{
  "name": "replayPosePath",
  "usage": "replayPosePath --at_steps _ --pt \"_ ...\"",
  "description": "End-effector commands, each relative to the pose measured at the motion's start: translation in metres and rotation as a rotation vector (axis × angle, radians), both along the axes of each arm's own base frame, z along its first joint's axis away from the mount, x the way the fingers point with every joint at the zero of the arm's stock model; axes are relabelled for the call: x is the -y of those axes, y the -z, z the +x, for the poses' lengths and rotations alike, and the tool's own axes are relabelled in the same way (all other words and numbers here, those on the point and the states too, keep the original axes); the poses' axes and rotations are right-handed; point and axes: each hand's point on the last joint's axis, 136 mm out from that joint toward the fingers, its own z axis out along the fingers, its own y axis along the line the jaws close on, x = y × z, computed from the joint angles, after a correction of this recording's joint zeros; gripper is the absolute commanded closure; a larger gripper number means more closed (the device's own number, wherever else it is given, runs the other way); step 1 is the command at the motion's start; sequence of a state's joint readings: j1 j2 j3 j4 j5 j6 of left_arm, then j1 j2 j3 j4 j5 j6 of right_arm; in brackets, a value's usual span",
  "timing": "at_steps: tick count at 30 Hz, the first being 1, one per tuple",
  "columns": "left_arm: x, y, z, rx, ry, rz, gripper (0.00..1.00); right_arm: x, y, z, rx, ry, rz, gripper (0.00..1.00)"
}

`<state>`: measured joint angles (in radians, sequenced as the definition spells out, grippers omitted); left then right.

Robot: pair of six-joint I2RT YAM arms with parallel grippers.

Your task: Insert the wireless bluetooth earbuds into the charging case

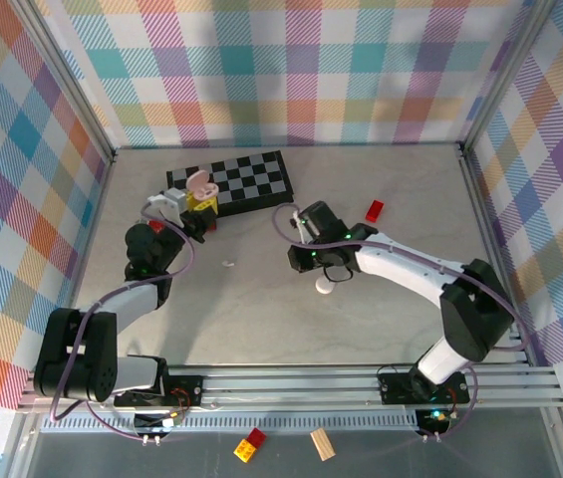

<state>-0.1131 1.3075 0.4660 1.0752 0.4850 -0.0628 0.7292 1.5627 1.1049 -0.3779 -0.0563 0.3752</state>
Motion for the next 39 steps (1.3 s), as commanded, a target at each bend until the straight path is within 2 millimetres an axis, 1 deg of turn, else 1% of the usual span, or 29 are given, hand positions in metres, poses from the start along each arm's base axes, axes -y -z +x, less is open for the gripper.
replayPosePath --at_steps 1,7,11,14,20,27,30,35,39 --pt "0.017 -0.003 -0.003 0.036 0.048 0.031 0.66 -0.020 -0.045 0.005 -0.035 0.007 0.285 0.82" --pt "0.042 0.004 -0.010 0.040 0.103 0.080 0.66 -0.017 -0.081 0.014 -0.117 0.032 0.497 0.81" --pt "0.056 0.012 -0.016 0.036 0.134 0.138 0.66 -0.014 -0.095 0.022 -0.203 0.054 0.629 0.81" --pt "0.067 0.017 -0.020 0.042 0.165 0.161 0.66 -0.018 -0.107 0.023 -0.251 0.032 0.709 0.81" --pt "0.091 0.018 -0.028 0.068 0.252 0.173 0.66 -0.025 -0.136 0.023 -0.259 0.000 0.810 0.81" --pt "0.109 0.017 -0.037 0.105 0.305 0.203 0.66 -0.028 -0.154 0.022 -0.239 -0.024 0.825 0.80" --pt "0.120 0.018 -0.042 0.121 0.328 0.232 0.66 -0.033 -0.159 0.023 -0.228 -0.041 0.821 0.80" --pt "0.135 0.023 -0.047 0.130 0.353 0.282 0.66 -0.040 -0.160 0.021 -0.212 -0.063 0.792 0.80" --pt "0.146 0.026 -0.050 0.135 0.376 0.290 0.66 -0.043 -0.157 0.020 -0.196 -0.063 0.749 0.80"
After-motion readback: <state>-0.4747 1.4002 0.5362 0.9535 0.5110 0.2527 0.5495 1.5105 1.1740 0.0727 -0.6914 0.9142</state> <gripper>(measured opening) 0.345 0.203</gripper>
